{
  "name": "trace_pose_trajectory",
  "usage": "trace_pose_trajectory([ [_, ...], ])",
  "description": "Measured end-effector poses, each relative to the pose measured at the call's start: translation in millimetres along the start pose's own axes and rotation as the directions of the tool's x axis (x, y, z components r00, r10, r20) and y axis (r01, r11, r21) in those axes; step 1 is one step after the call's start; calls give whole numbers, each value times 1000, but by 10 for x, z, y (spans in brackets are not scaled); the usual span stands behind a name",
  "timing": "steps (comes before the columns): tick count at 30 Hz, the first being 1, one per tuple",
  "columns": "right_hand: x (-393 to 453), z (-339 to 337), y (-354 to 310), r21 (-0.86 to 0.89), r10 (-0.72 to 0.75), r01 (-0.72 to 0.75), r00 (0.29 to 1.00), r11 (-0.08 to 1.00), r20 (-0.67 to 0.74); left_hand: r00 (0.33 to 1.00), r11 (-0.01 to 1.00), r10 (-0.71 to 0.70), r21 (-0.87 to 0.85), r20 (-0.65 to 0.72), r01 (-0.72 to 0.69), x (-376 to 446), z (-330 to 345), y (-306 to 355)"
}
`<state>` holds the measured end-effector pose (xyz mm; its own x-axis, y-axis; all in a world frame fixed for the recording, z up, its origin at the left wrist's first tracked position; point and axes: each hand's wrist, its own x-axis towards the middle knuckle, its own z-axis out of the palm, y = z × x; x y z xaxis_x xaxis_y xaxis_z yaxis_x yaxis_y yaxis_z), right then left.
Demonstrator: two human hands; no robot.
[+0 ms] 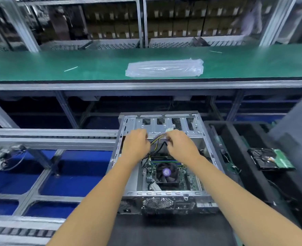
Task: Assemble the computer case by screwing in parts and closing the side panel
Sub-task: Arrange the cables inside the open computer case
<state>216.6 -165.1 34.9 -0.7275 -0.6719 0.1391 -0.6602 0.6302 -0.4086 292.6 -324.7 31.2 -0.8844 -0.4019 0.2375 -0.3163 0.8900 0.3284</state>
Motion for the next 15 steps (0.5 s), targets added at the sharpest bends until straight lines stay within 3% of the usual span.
trace_pose_trajectory([
  [3,-104,-31,118,-169,70,-92,989,981,-130,998,999,37,-5,-47,-38,-55,114,104],
  [7,-270,-127,378,-344,314,-377,922,860,-225,997,996,77,-48,9,-76,-85,283,329],
  [11,-342,-178,570,-337,480,-496,867,800,-135,988,987,155,40,25,-155,-49,455,559],
  [15,-331,-143,648,-304,477,-476,876,825,-77,988,981,154,120,18,-155,32,581,722],
])
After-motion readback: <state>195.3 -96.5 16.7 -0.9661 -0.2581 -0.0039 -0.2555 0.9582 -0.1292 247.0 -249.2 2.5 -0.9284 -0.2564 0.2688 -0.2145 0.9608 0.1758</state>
